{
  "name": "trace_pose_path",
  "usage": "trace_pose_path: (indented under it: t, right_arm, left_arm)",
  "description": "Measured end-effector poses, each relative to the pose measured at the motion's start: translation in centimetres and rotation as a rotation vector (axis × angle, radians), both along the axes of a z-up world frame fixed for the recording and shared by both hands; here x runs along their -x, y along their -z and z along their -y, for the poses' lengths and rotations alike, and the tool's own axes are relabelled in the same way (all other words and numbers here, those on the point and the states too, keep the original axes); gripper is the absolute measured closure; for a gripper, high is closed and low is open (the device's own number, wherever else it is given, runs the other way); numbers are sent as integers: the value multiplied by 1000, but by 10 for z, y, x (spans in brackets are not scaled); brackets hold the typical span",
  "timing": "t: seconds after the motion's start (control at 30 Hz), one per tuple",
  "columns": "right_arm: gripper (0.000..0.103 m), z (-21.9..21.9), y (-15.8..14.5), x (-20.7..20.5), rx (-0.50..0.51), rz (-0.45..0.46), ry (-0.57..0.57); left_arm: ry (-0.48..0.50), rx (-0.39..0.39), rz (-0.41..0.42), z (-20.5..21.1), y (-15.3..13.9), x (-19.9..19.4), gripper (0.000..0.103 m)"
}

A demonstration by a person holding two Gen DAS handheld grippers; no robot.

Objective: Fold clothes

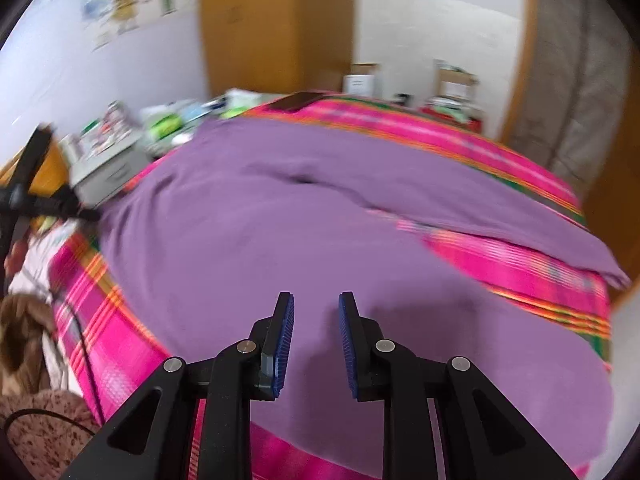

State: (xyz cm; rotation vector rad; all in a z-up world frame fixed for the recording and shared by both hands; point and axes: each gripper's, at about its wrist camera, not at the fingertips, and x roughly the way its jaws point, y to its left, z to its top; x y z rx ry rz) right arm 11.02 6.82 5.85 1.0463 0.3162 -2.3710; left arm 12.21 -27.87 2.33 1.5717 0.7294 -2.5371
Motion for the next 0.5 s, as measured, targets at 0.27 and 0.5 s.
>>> trace_pose_path:
  t: [0.27, 0.5]
  right_arm:
    - [68, 79, 23, -15, 66, 49, -252]
    - [65, 118, 34, -23, 67, 76, -334]
  left_arm:
    - [-66, -86, 24, 6, 12, 8, 66]
    - [-96, -114, 14, 12, 15, 10, 66]
